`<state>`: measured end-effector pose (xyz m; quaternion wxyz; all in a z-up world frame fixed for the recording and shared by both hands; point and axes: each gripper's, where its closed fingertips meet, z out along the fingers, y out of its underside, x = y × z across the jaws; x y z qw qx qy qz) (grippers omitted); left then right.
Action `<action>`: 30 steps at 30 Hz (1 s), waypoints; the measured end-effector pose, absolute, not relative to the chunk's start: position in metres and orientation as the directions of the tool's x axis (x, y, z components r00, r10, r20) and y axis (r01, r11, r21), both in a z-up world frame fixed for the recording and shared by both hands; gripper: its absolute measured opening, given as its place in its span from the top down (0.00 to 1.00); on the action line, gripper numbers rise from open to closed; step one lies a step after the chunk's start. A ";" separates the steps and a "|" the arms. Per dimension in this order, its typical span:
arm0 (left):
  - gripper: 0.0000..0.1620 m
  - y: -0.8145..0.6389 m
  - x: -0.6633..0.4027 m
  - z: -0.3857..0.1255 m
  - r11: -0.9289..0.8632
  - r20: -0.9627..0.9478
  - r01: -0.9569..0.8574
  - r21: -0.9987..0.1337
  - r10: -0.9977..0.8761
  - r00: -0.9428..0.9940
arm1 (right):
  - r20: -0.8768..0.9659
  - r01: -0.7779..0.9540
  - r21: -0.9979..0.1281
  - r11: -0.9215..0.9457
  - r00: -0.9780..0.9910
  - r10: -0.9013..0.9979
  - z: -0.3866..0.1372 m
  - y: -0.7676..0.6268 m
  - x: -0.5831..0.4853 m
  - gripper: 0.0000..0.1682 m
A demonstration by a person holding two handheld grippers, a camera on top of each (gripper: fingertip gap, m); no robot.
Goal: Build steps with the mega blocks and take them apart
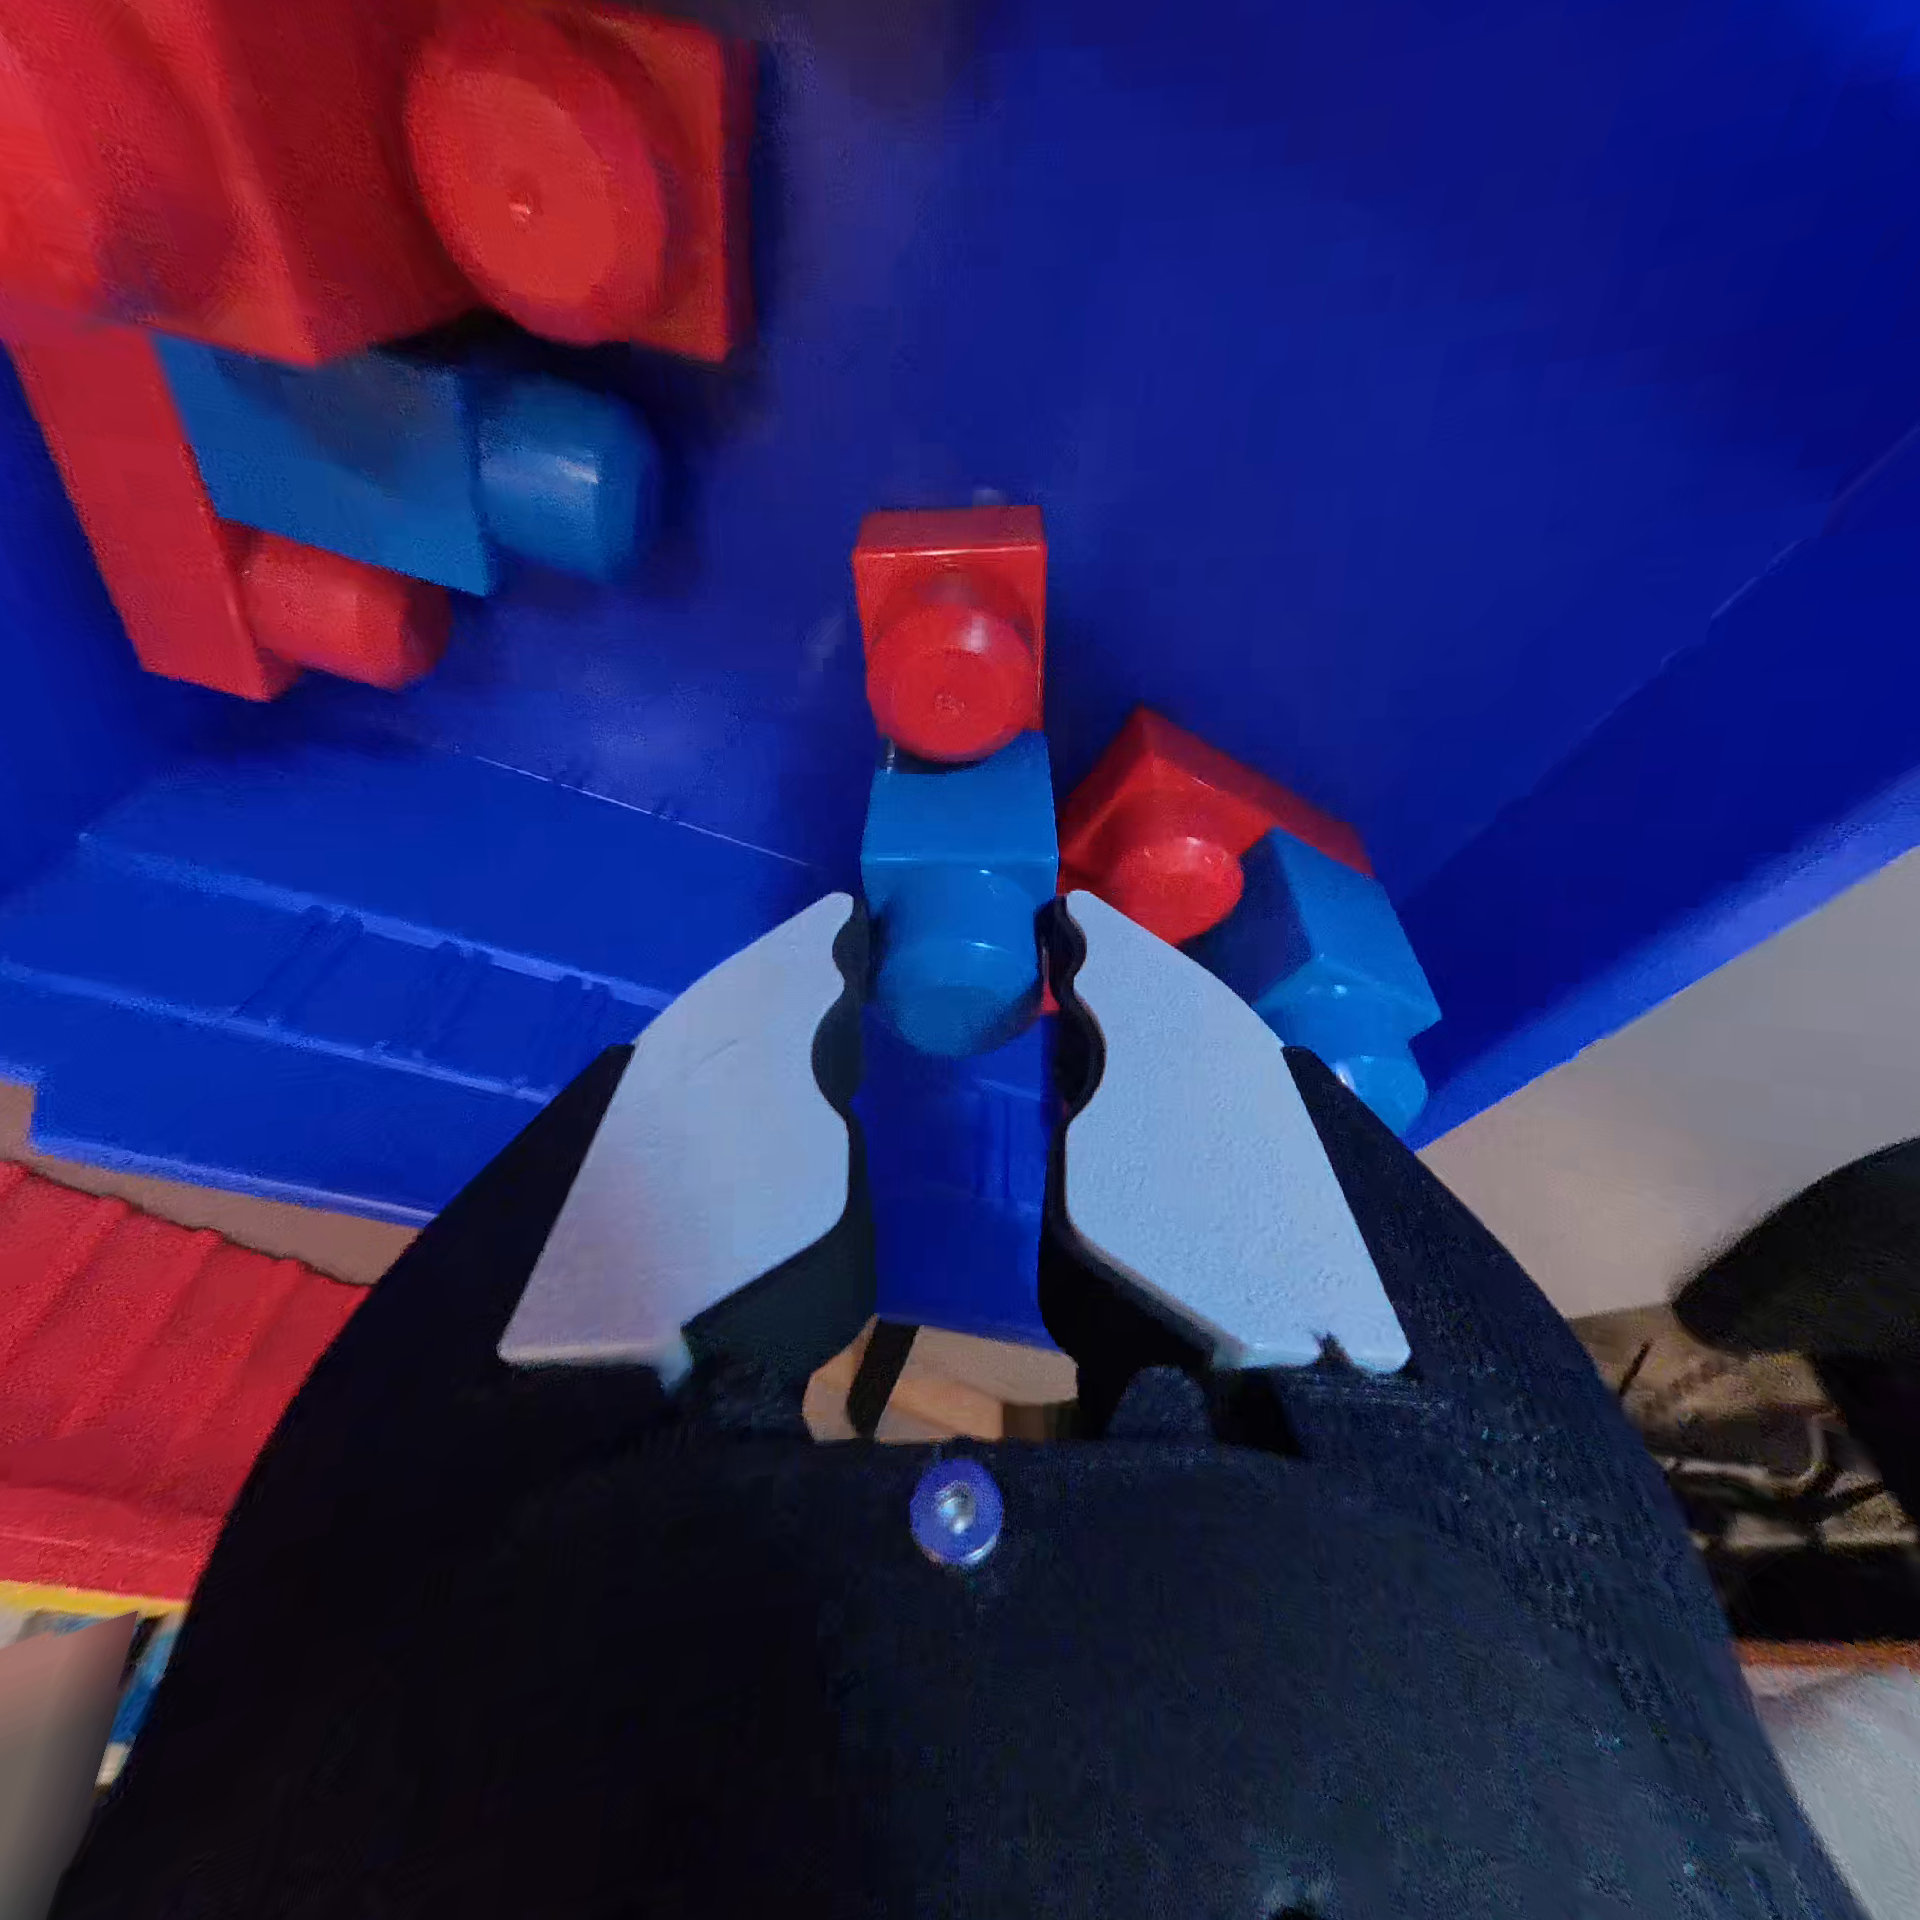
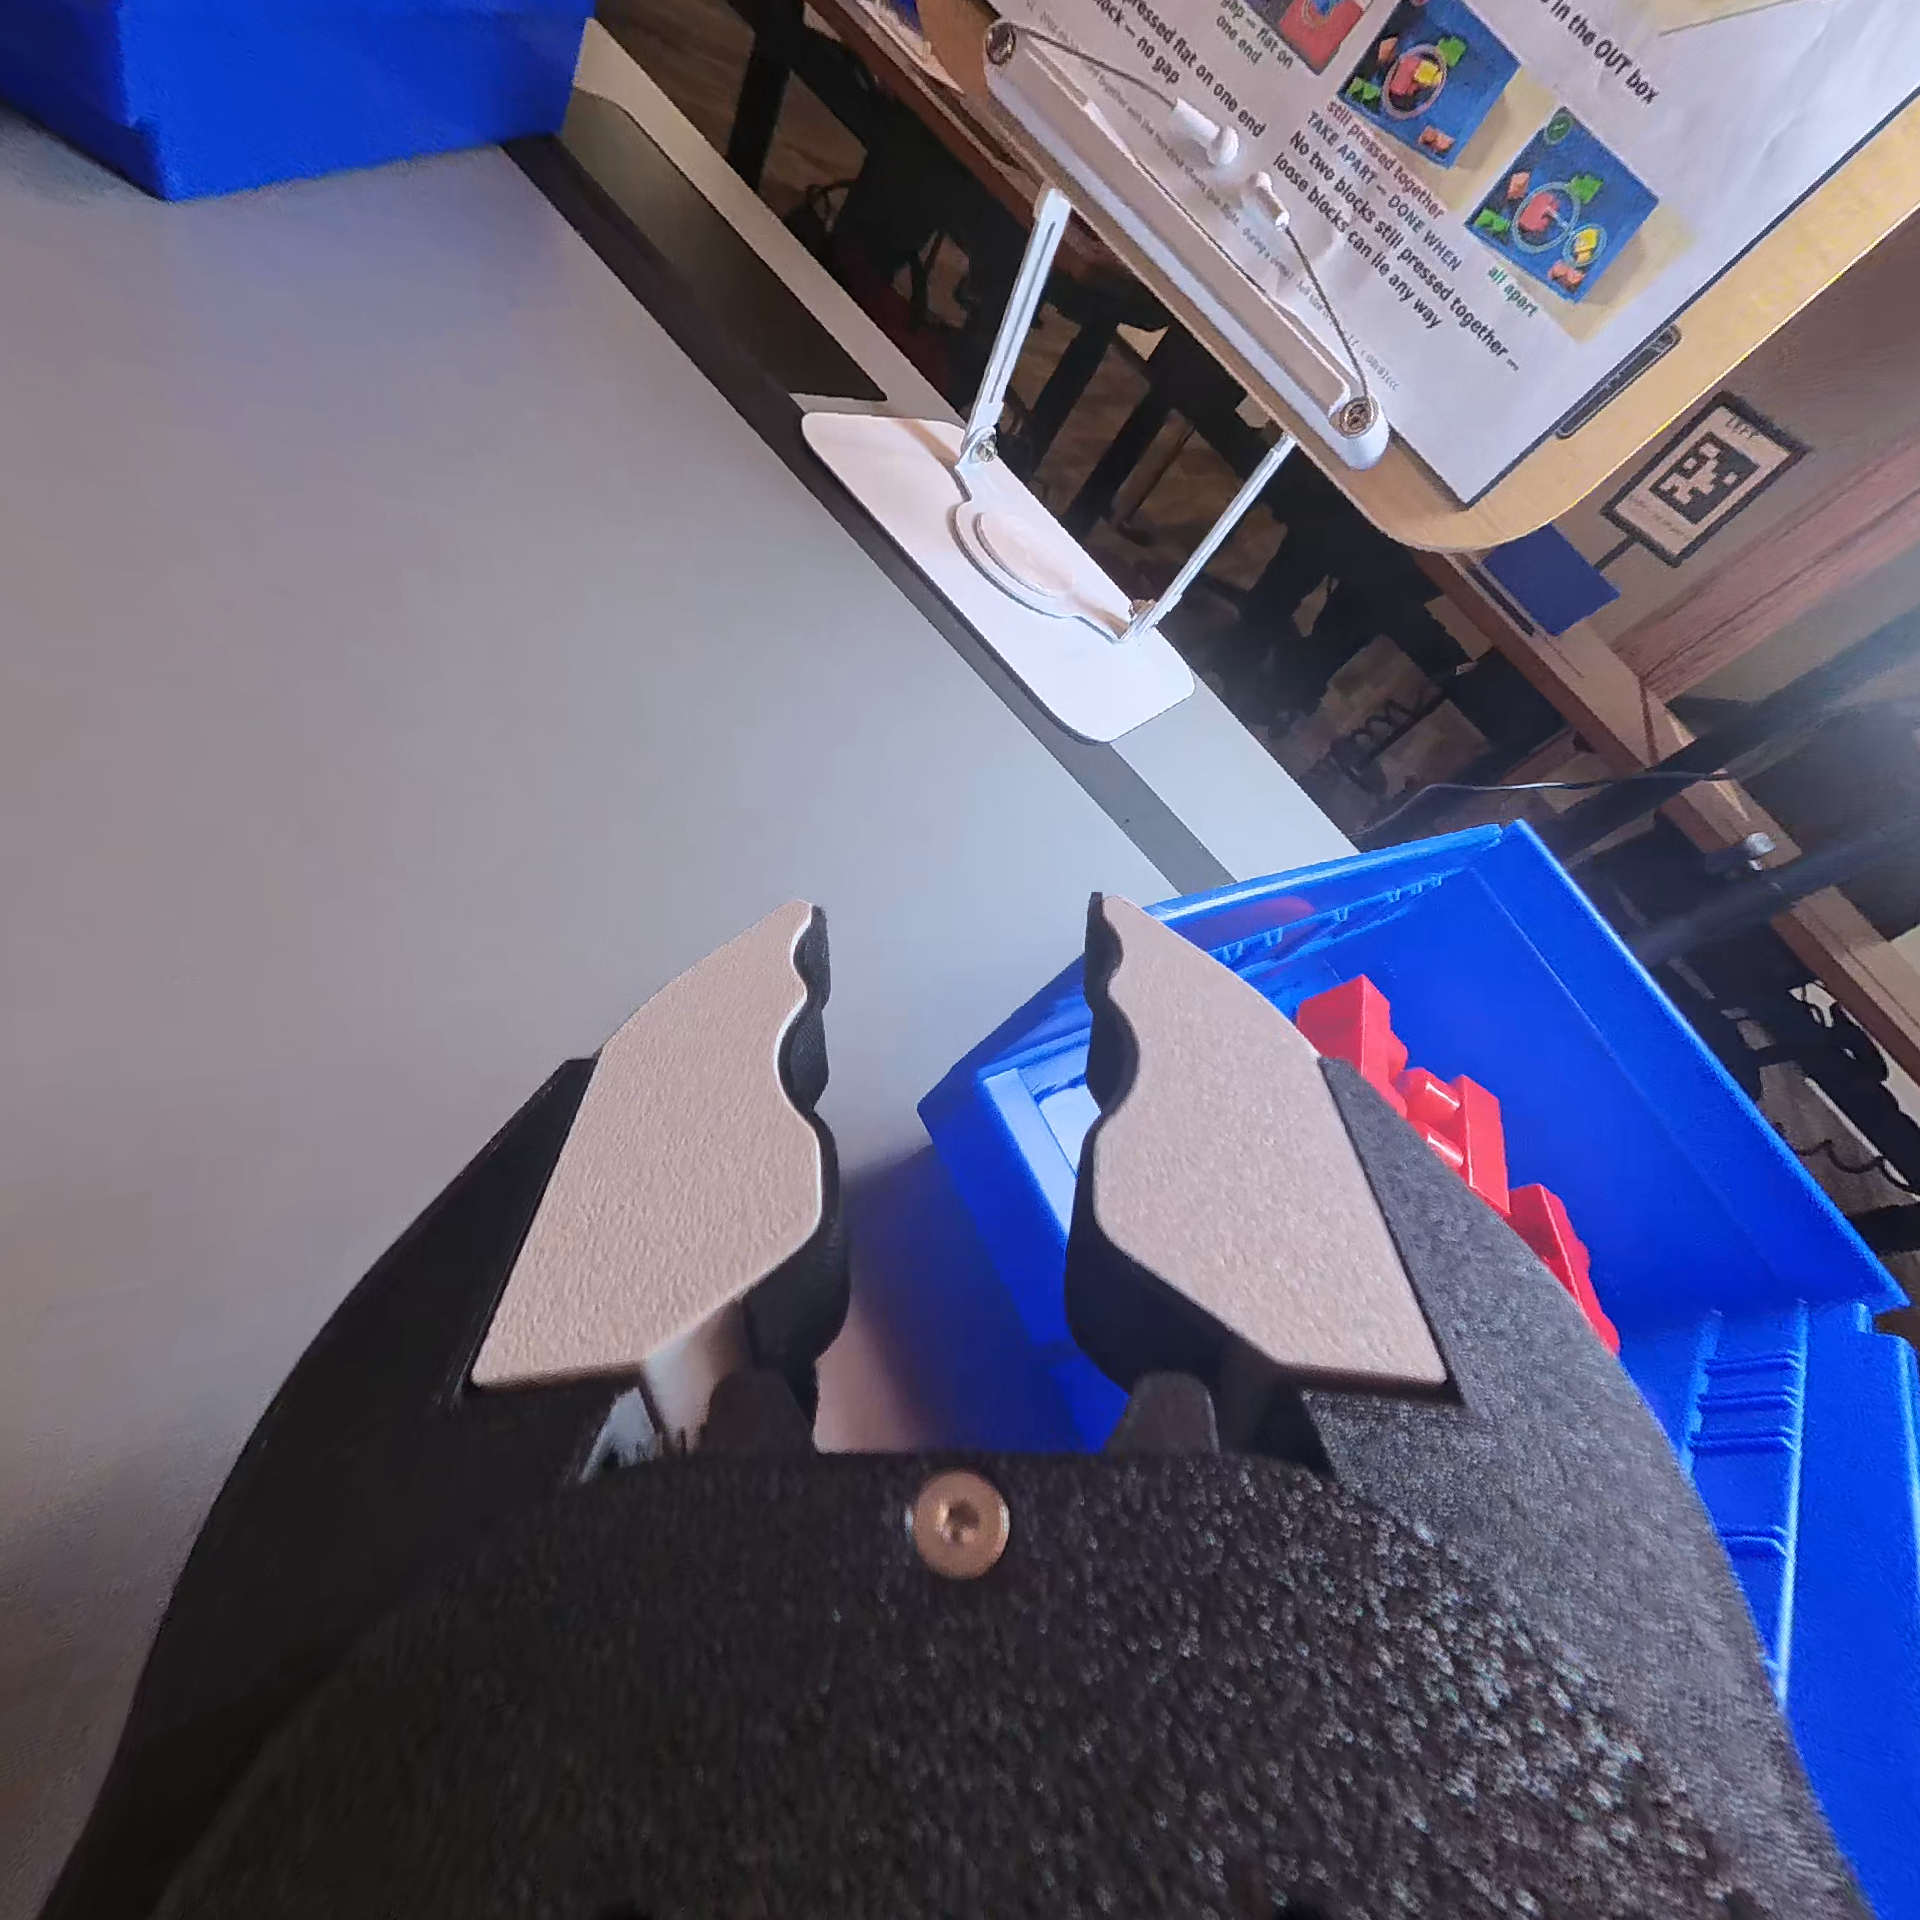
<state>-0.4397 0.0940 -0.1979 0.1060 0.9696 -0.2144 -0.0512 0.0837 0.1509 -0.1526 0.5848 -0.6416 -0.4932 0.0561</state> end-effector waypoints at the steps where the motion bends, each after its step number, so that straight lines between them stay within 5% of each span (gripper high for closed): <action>1: 0.79 0.093 -0.437 -0.195 -0.870 -0.060 -0.435 0.234 -0.459 0.886 | 0.510 0.572 -0.802 0.173 0.504 0.697 -0.153 0.151 0.084 0.72; 7: 0.79 0.118 -0.414 -0.141 -0.828 -0.202 -0.557 0.062 -0.557 0.806 | 0.502 0.553 -0.813 0.183 0.505 0.702 -0.149 0.146 0.080 0.72; 13: 0.80 0.133 -0.263 -0.049 -0.460 -0.331 -0.684 -0.566 -0.633 0.700 | 0.348 0.389 -0.904 0.177 0.430 0.833 -0.132 0.110 0.053 0.69; 17: 0.80 0.061 -0.130 -0.048 -0.138 -0.256 -0.585 -0.799 -0.802 0.539 | 0.173 0.192 -0.972 0.132 0.217 0.961 -0.110 0.057 0.026 0.61; 22: 0.80 -0.014 -0.029 -0.086 -0.047 -0.112 -0.387 -0.921 -0.919 0.379 | 0.057 0.113 -0.992 0.061 -0.038 0.998 -0.099 0.006 0.013 0.57; 27: 0.80 -0.024 -0.005 -0.118 -0.092 -0.021 -0.317 -0.944 -0.942 0.335 | 0.062 0.146 -0.986 0.084 -0.146 0.987 -0.110 -0.014 0.012 0.77; 30: 0.80 -0.023 -0.006 -0.125 -0.150 0.059 -0.269 -0.951 -0.945 0.320 | 0.041 0.188 -0.979 0.075 -0.176 0.984 -0.118 -0.015 0.016 0.79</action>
